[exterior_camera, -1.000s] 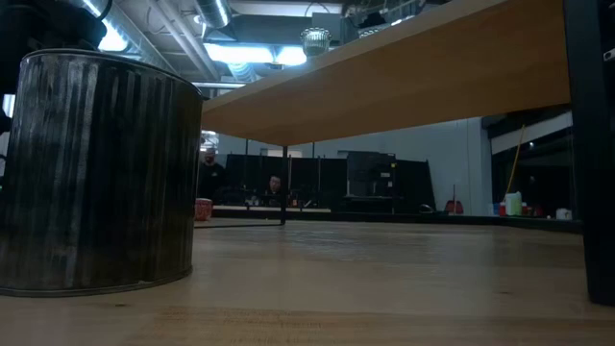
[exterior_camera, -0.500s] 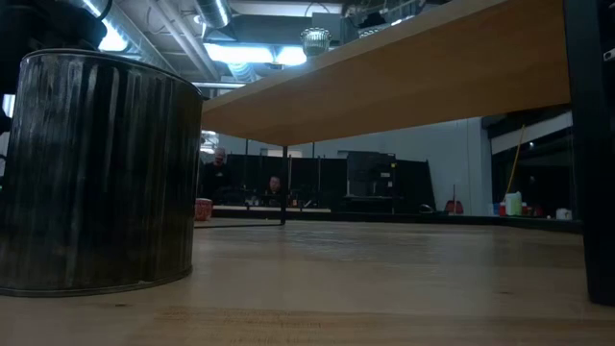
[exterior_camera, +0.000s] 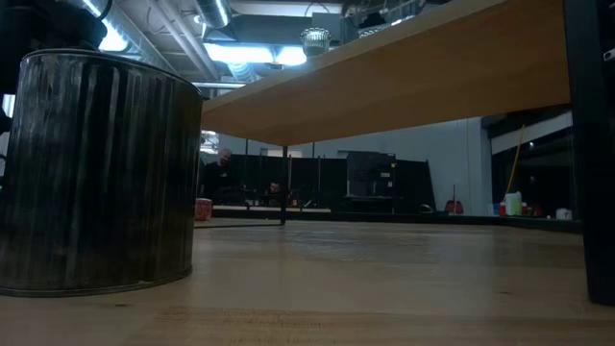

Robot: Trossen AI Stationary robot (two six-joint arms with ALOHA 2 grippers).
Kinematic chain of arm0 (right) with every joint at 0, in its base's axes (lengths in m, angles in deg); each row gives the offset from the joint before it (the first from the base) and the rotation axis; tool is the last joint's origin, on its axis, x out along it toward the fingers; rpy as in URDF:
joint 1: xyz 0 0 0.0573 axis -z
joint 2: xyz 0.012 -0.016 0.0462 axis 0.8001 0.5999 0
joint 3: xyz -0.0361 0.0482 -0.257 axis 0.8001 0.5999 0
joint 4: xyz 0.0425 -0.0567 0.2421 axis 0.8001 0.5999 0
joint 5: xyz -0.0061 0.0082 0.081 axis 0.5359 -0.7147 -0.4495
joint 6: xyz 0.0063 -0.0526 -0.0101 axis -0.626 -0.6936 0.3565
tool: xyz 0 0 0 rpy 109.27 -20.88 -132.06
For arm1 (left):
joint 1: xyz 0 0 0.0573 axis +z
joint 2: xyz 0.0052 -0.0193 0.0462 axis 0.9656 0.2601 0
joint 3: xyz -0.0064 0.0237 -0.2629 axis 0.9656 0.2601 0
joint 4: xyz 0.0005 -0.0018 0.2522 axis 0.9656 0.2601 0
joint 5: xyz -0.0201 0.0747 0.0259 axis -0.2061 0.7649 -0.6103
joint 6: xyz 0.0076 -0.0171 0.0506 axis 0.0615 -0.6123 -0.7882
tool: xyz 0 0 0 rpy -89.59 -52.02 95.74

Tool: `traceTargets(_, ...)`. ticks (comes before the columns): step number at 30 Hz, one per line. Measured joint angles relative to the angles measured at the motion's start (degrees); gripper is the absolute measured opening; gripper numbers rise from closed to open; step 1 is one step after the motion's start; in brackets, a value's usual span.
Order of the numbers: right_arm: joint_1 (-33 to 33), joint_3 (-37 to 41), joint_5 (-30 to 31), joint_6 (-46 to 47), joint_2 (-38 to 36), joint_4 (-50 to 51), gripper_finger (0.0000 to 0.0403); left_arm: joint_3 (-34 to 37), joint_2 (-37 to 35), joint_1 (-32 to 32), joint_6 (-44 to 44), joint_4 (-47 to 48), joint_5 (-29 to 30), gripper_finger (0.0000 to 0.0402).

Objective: Pick & Place candle stick holders
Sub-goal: Put the silver scented candle can on the shelf

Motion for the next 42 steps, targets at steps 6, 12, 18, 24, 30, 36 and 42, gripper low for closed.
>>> traceTargets(6, 0.0, 0.0, 0.0, 0.0, 0.0, 0.0, 0.0001, 0.0, 0.0, 0.0, 0.0, 0.0, 0.1, 0.0004)
traceTargets(12, 0.0, 0.0, 0.0, 0.0, 0.0, 0.0, 0.0001, 0.0, 0.0, 0.0, 0.0, 0.0, 0.2, 0.0004)
traceTargets(18, 0.0, 0.0, 0.0, 0.0, 0.0, 0.0, 0.0001, 0.0, 0.0, 0.0, 0.0, 0.0, 0.3, 0.0004)
traceTargets(24, 0.0, 0.0, 0.0, 0.0, 0.0, 0.0, 0.0001, 0.0, 0.0, 0.0, 0.0, 0.0, 0.3, 0.0004)
traceTargets(30, 0.0, 0.0, 0.0, 0.0, 0.0, 0.0, 0.0001, -0.1, 0.0, 0.0, 0.0, 0.0, 0.3, 0.0003)
traceTargets(36, 0.0, 0.0, -0.1, 0.0, 0.0, 0.0, 0.0001, -1.4, 0.0, 0.0, 0.0, 0.0, -1.4, 0.0002)
traceTargets(42, 0.0, 0.0, -0.1, 0.0, 0.0, 0.0, 0.0001, -2.3, 0.0, 0.0, 0.2, 0.0, -1.4, 0.0002)
